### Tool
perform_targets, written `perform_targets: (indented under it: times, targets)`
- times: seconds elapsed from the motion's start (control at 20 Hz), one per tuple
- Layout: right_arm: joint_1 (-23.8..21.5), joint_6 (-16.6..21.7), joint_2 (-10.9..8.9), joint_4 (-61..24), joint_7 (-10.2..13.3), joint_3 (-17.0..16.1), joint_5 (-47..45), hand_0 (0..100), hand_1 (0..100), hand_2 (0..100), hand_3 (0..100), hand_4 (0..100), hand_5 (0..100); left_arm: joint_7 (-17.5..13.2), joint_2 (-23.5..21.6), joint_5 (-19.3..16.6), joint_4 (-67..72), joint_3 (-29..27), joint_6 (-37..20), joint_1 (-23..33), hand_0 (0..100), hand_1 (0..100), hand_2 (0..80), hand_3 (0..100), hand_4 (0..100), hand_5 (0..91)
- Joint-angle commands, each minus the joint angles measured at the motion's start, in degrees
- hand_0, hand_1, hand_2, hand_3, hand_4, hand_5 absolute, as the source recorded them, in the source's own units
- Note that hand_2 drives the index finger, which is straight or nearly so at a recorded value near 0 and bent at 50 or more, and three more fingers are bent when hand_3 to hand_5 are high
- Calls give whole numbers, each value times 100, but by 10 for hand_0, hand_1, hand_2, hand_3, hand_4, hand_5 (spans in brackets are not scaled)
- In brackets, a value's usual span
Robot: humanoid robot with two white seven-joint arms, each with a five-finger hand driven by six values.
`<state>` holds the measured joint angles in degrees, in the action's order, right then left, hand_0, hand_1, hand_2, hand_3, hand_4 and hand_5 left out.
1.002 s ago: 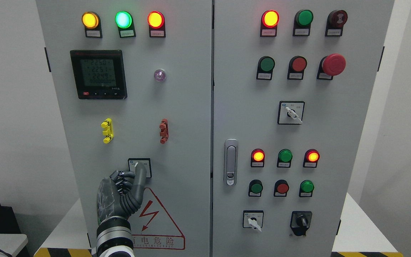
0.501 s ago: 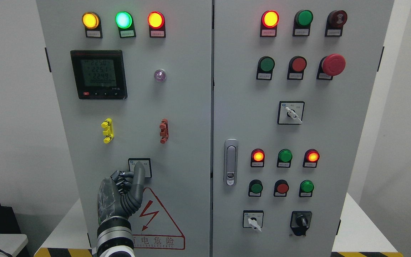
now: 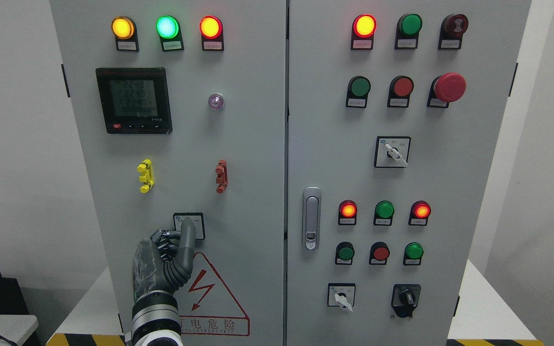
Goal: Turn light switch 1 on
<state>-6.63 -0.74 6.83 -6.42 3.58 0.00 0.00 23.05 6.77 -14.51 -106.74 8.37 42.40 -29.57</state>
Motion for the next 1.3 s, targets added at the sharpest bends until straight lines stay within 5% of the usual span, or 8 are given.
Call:
perform_targets:
  times: [0.0, 1.25]
  targets:
    - [-5, -5, 2, 0, 2, 97, -141, 120, 389, 0, 0, 0, 0, -11, 0, 1, 74, 7, 5, -14, 462, 290, 549, 959, 958, 881]
    - [-5, 4, 2, 0, 2, 97, -141, 120, 389, 0, 0, 0, 0, -19, -9, 9, 136, -2, -4, -93, 519, 241, 540, 998, 980, 880]
